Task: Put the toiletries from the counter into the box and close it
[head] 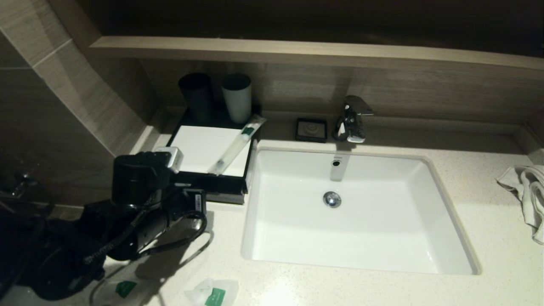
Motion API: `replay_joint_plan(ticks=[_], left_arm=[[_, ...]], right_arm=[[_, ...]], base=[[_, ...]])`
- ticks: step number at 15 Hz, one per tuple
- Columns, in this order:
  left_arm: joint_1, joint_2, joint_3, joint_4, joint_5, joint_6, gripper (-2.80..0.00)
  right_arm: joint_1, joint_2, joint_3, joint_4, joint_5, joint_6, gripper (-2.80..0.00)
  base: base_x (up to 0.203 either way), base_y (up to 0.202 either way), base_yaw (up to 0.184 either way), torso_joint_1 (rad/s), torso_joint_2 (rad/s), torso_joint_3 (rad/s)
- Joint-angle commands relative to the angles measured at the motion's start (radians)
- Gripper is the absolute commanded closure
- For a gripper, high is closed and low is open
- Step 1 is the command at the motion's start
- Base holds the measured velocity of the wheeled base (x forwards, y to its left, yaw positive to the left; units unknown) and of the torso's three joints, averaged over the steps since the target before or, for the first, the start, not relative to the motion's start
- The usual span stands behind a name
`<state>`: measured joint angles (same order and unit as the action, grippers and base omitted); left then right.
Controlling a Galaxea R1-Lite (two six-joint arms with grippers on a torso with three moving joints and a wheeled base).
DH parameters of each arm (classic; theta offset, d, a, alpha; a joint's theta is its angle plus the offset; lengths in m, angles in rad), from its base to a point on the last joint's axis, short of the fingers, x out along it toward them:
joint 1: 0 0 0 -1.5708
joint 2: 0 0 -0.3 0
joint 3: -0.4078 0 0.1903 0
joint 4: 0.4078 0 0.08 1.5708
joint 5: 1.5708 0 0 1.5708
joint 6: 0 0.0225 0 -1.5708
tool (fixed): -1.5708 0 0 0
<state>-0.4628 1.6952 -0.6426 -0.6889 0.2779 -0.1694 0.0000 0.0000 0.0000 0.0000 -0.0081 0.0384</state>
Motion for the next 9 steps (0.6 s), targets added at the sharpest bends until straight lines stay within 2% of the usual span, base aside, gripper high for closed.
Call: replay_joint_plan(ticks=[1, 9], left_arm=[[0.001, 0.004, 0.0, -0.003, 0.001, -0.002, 0.0], [0.001, 0.018, -0.006, -0.003, 0.001, -0.01, 0.0]], right_arm=[[0.0, 0.0, 0.001, 0.0, -0.001, 0.0, 0.0], [0.0, 0.0, 0.001, 0.0, -0.001, 0.0, 0.0]], base=[[0.0, 0.0, 0.0, 0.0, 0.0, 0.0], [0.0, 0.0, 0.0, 0.0, 0.0, 0.0]])
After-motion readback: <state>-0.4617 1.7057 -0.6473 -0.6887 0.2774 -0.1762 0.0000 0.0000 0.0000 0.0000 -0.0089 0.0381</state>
